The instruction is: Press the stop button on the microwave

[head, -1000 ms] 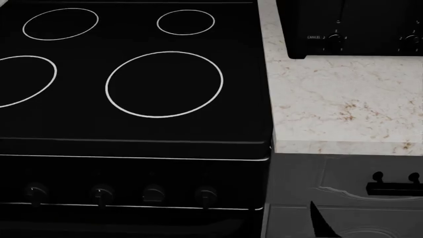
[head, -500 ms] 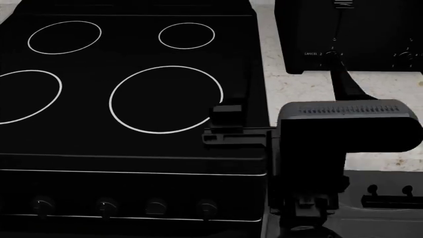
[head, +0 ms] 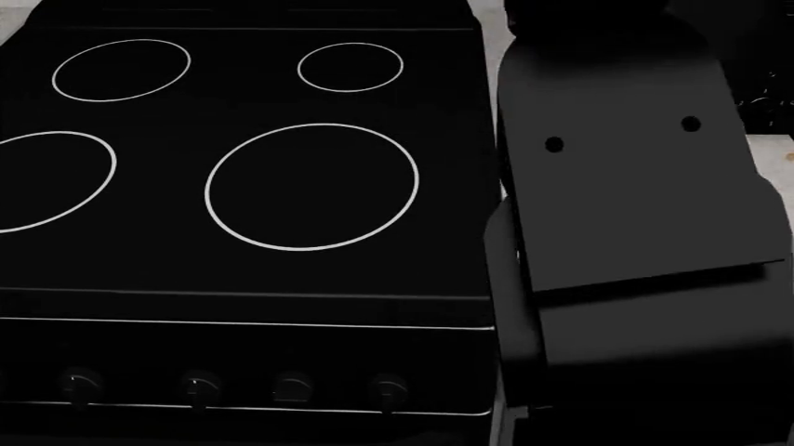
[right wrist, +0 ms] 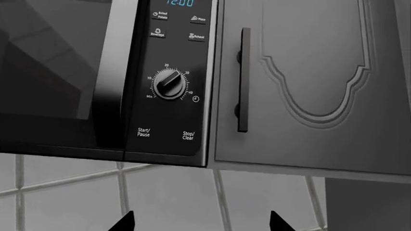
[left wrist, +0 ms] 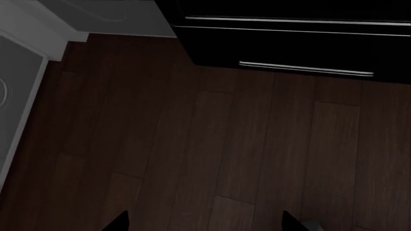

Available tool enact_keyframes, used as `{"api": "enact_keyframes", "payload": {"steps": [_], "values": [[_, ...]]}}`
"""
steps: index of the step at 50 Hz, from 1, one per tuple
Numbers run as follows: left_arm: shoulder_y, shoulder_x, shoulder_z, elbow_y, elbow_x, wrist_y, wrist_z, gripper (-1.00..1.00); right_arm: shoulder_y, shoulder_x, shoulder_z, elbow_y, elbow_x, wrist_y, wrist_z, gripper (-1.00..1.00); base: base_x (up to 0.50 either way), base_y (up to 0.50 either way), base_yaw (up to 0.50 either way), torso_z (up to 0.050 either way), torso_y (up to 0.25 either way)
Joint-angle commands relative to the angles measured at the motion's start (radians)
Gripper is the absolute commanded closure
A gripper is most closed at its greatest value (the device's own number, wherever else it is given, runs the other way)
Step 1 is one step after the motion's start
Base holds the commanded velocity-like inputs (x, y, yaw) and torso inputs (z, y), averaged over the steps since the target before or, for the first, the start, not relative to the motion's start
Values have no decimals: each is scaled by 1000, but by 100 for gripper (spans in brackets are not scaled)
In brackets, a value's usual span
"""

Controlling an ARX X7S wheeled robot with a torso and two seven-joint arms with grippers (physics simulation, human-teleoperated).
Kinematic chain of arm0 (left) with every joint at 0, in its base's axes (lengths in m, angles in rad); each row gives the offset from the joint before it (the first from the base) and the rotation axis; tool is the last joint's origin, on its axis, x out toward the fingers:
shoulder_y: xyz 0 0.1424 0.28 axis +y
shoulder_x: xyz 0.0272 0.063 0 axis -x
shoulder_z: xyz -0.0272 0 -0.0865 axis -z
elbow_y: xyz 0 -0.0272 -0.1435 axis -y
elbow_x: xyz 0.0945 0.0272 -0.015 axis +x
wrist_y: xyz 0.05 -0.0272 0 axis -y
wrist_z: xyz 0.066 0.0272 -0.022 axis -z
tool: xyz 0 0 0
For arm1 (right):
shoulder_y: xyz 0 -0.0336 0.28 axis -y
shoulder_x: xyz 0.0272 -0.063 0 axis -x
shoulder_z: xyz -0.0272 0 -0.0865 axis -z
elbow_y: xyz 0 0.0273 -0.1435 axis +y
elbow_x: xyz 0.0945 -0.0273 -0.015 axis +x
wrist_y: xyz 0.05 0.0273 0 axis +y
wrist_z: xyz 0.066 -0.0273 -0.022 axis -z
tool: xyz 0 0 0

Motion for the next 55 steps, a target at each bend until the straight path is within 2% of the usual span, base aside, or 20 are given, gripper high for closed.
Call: {"api": "enact_keyframes", "payload": {"steps": [1,16,24,30,37,41,48,51,55], "values": [[2,-2,-2,-10,2,-8,2,-100,219,-13,-13,261,23,-30,40,-100,0,0,0,50,82],[2,-2,-2,-10,2,-8,2,-100,410,-27,-54,651,125,-173,119,-100,0,0,0,50,82],[2,-2,-2,-10,2,-8,2,-100,556,-32,-131,941,167,-290,146,-100,0,0,0,50,82],[2,-2,-2,-10,2,-8,2,-100,631,-33,-204,1015,261,-303,177,-100,0,0,0,50,81],[2,-2,-2,-10,2,-8,2,-100,765,-35,-346,1246,443,-403,215,-100,0,0,0,50,82],[2,-2,-2,-10,2,-8,2,-100,840,-36,-469,1388,611,-471,216,-100,0,0,0,50,82],[2,-2,-2,-10,2,-8,2,-100,880,-36,-700,1480,813,-566,220,-100,0,0,0,50,81],[2,-2,-2,-10,2,-8,2,-100,888,-35,-743,1474,853,-600,189,-100,238,-86,0,50,80],[2,-2,-2,-10,2,-8,2,-100,907,-35,-765,1487,879,-607,221,-100,500,-212,0,50,80]]}}
